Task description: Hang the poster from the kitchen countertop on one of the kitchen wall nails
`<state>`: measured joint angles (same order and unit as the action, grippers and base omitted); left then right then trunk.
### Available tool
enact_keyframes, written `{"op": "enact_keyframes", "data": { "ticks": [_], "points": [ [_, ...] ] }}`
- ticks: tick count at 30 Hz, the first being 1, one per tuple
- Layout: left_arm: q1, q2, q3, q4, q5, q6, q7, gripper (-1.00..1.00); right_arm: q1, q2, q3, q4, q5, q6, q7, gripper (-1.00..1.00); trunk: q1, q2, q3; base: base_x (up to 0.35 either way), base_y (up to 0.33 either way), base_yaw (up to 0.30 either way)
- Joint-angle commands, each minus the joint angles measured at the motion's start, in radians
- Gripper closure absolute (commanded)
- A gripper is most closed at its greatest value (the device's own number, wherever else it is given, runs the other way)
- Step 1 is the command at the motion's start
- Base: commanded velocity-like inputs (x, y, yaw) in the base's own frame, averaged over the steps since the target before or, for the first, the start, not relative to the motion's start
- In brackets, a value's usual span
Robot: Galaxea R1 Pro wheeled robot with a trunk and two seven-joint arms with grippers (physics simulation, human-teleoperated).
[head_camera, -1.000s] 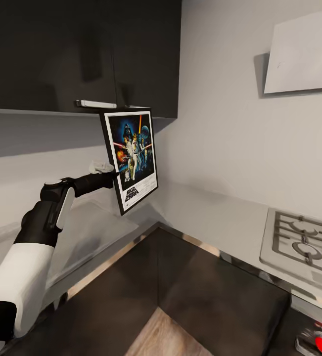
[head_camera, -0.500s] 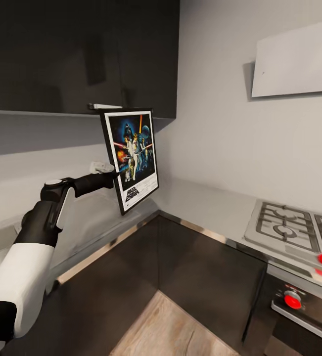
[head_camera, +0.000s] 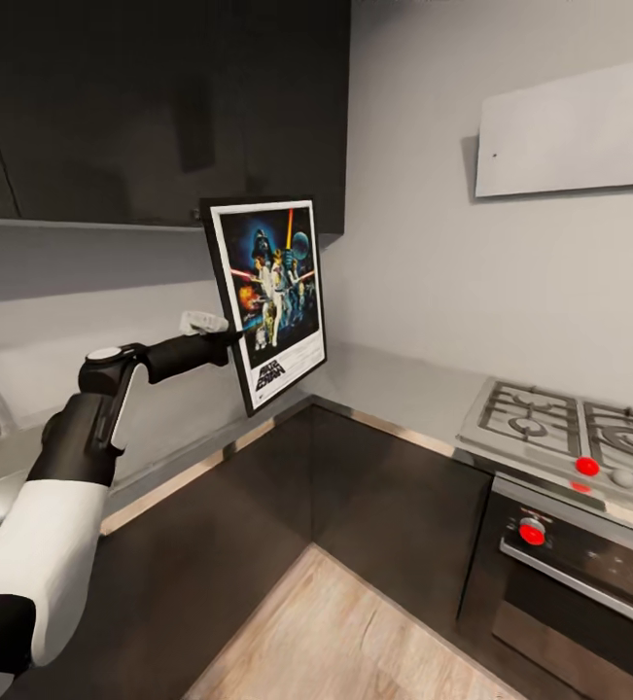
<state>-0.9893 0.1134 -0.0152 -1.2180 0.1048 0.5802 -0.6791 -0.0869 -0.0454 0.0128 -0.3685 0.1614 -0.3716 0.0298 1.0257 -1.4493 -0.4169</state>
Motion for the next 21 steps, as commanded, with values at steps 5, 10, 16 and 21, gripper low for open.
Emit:
{"op": "enact_keyframes", "data": {
  "ticks": [5,10,16,21],
  "points": [
    [0.001,-0.023,-0.003,-0.049,0.009,0.037,0.003,1.0,-0.001,-0.001,0.001,0.0,0.003,-0.003,0.001,-1.0,-0.001,-0.001,-0.001,-0.149,0.0,0.0],
    [0.025,-0.037,-0.003,-0.135,0.009,0.163,0.004,1.0,-0.001,-0.001,0.001,0.0,0.003,-0.003,0.001,-1.0,-0.001,-0.001,-0.001,-0.246,0.0,0.0],
    [0.083,-0.088,-0.002,-0.21,0.008,0.228,0.005,1.0,-0.001,-0.001,0.0,-0.001,0.001,-0.007,-0.001,-1.0,-0.001,-0.001,-0.001,-0.24,0.0,0.0],
    [0.134,-0.105,-0.002,-0.232,0.008,0.24,0.006,1.0,-0.001,-0.001,0.0,-0.002,0.001,-0.008,-0.002,-1.0,-0.001,-0.001,-0.001,-0.114,0.0,0.0]
  ]
}}
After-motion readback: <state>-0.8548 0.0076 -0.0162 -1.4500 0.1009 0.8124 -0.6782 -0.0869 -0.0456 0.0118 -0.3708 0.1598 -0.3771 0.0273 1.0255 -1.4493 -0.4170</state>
